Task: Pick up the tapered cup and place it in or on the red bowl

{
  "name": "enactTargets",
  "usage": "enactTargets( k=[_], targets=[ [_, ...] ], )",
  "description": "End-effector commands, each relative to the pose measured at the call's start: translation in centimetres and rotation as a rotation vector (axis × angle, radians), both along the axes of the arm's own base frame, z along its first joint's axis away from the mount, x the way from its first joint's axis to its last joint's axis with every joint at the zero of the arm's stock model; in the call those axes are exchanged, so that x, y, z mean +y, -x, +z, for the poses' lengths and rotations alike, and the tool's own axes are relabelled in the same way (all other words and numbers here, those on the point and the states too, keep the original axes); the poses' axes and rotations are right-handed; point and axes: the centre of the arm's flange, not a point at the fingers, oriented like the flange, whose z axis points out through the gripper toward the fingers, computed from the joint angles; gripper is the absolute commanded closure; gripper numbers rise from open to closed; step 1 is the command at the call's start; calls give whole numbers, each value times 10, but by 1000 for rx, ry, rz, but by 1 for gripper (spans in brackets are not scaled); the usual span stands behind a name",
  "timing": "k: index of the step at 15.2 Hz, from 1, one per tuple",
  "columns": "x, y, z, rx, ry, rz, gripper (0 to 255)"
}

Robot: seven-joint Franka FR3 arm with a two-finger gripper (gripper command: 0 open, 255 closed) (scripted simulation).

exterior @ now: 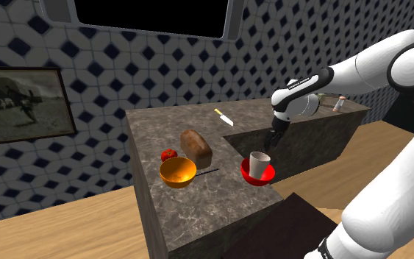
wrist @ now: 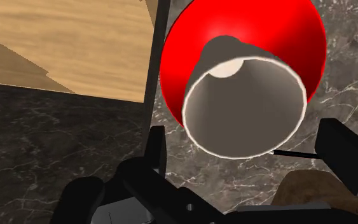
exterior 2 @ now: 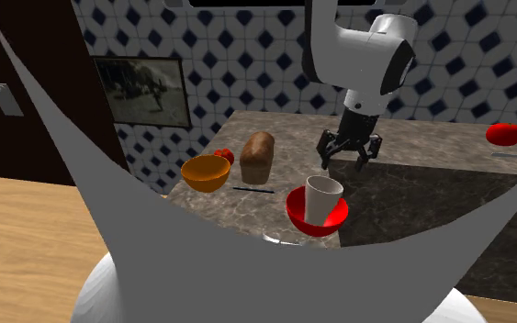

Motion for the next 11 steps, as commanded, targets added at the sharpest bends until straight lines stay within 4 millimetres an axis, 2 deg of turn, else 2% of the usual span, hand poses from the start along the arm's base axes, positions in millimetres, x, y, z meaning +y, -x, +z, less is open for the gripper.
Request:
enactTargets(
  k=[1,3,11],
  targets=[
    [-3,-1,20,0,0,0,0],
    [-6,0,43,0,0,0,0],
    [-6,0,43,0,0,0,0]
  ],
)
